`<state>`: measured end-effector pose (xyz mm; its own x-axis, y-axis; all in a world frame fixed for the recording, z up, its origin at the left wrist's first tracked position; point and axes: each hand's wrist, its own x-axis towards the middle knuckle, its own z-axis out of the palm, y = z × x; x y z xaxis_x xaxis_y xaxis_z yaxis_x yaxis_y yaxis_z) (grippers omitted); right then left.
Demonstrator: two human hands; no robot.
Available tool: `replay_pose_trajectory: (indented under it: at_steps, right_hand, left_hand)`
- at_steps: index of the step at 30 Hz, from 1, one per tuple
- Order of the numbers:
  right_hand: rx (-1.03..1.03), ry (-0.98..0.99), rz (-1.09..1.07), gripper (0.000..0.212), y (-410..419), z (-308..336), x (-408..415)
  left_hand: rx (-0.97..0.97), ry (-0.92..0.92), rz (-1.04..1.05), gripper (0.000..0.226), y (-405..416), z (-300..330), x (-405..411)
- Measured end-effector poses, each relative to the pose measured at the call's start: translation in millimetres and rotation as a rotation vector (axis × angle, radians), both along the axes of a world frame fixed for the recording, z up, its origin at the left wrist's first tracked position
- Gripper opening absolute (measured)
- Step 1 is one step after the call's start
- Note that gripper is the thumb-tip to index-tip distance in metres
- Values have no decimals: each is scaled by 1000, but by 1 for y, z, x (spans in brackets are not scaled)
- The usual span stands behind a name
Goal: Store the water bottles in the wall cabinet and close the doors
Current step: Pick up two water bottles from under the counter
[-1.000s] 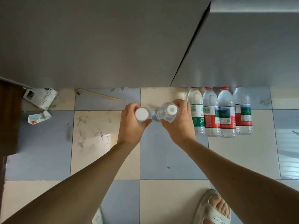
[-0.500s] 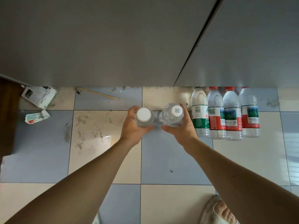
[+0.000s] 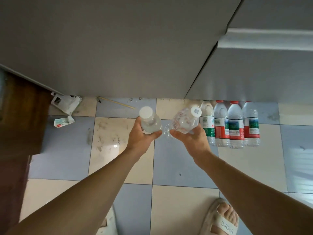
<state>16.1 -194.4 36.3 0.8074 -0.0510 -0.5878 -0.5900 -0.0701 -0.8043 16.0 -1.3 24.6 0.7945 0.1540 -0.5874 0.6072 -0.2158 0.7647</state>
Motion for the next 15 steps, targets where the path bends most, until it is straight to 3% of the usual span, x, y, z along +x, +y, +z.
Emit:
replay_pose_trajectory:
  at_steps: [6,11,15]
  right_hand:
    - [-83,-86,203,57,9,135,5]
    - [-142,-151,266,68,20,275,8]
    - [-185,-239,341,61,24,410,13]
  left_hand:
    - [71,-87,-163,78,28,138,11]
    - [70,-159,-170,77,58,288,9]
    - [93,-248,-142,78,82,420,5]
